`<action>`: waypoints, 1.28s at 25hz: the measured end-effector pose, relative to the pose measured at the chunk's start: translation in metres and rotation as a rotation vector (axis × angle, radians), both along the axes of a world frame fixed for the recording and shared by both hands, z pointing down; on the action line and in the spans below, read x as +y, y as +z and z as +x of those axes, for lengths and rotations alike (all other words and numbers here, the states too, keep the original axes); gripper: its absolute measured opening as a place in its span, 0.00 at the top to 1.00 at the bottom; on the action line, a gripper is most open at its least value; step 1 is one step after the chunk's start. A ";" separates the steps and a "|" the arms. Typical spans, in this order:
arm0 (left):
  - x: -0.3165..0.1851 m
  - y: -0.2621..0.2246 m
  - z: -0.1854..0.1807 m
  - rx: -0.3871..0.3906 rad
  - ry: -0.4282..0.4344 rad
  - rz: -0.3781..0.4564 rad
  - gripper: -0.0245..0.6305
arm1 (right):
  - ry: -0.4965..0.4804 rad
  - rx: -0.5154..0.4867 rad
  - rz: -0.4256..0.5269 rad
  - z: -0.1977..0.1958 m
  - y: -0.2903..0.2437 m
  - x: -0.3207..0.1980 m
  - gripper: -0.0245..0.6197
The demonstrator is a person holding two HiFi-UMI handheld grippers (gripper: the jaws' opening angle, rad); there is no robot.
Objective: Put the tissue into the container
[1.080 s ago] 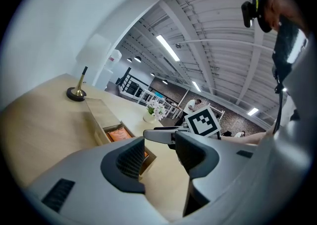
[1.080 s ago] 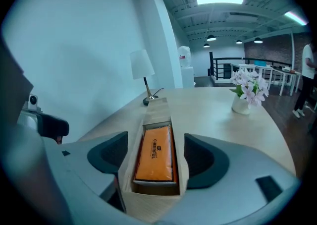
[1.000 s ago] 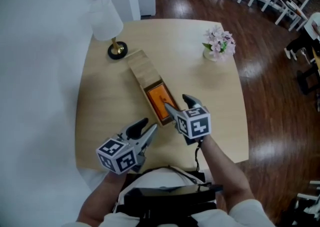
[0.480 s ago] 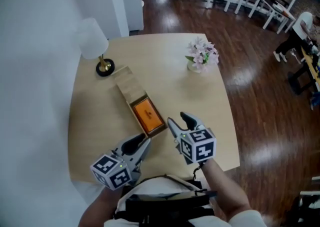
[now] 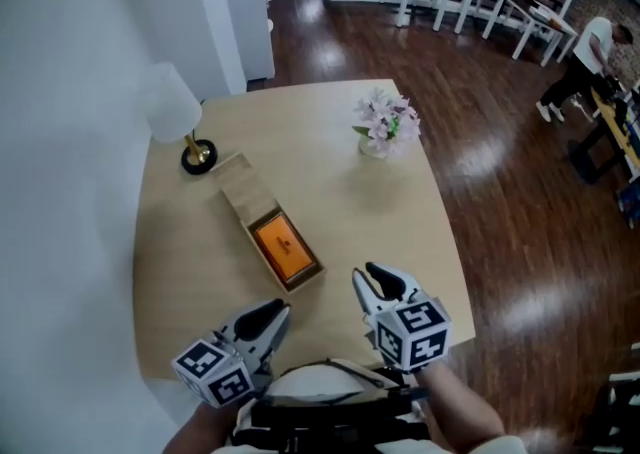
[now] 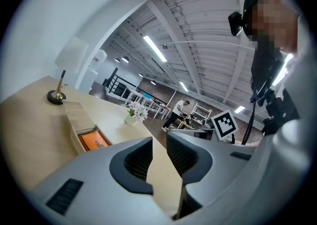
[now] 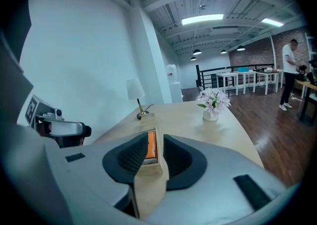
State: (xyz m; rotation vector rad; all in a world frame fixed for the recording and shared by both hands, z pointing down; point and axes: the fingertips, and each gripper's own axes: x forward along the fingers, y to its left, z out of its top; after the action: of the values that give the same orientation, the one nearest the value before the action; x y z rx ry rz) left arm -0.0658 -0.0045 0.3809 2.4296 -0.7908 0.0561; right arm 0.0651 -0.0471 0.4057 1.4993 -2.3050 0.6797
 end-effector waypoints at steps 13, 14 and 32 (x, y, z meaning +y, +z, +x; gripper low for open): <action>0.021 0.003 0.015 -0.059 0.060 0.013 0.92 | 0.062 0.004 0.061 0.020 -0.020 0.029 0.96; 0.022 0.003 0.017 -0.064 0.066 0.016 0.92 | 0.064 0.001 0.070 0.020 -0.022 0.030 0.96; 0.029 0.003 0.025 -0.091 0.131 0.040 0.95 | 0.014 -0.004 0.102 -0.003 -0.035 0.036 0.96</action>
State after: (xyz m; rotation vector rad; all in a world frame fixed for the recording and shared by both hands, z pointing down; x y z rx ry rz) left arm -0.0411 0.0244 0.3841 2.5297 -0.6772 0.2039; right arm 0.0618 -0.0106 0.3710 1.5608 -2.3675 0.5772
